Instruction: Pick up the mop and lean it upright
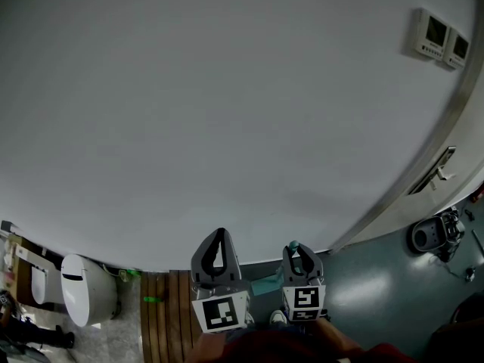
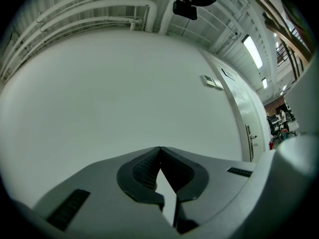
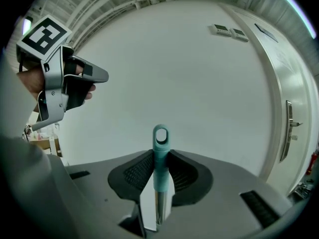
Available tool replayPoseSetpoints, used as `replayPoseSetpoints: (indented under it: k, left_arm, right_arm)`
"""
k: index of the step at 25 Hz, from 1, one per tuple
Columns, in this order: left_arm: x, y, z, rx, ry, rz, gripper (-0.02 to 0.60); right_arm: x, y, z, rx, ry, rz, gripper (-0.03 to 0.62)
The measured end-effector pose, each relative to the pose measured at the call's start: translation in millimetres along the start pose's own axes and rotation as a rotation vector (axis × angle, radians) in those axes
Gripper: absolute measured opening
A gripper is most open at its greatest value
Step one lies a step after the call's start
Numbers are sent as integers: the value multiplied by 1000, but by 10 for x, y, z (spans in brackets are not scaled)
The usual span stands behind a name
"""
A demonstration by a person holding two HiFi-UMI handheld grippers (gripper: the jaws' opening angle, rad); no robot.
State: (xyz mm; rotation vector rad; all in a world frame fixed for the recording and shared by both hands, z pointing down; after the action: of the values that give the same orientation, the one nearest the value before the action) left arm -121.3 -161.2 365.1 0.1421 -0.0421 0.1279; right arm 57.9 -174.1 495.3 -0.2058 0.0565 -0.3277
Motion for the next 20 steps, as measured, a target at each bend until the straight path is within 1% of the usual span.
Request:
replayPoseSetpoints:
  k: [5,20]
  left_arm:
    - [-2,5,8,-4,2,-2,14]
    - [-11,-1,12,-2,-1,-4,14]
  right_arm:
    - [-21,-29,72,-15,1,3,104]
    - [43,-111,88,-9,-5,29,104]
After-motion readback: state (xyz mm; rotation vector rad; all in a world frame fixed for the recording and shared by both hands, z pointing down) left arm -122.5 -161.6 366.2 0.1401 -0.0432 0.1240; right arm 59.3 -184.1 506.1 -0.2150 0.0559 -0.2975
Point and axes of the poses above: the fingertips, and each gripper's own axes: y backward along the fingers, x to its right, z out of its underside, the point moved 7 cm from there along y, backward along the fingers, and after that the axes turned 1 degree about -y, right-handed, at the moved point
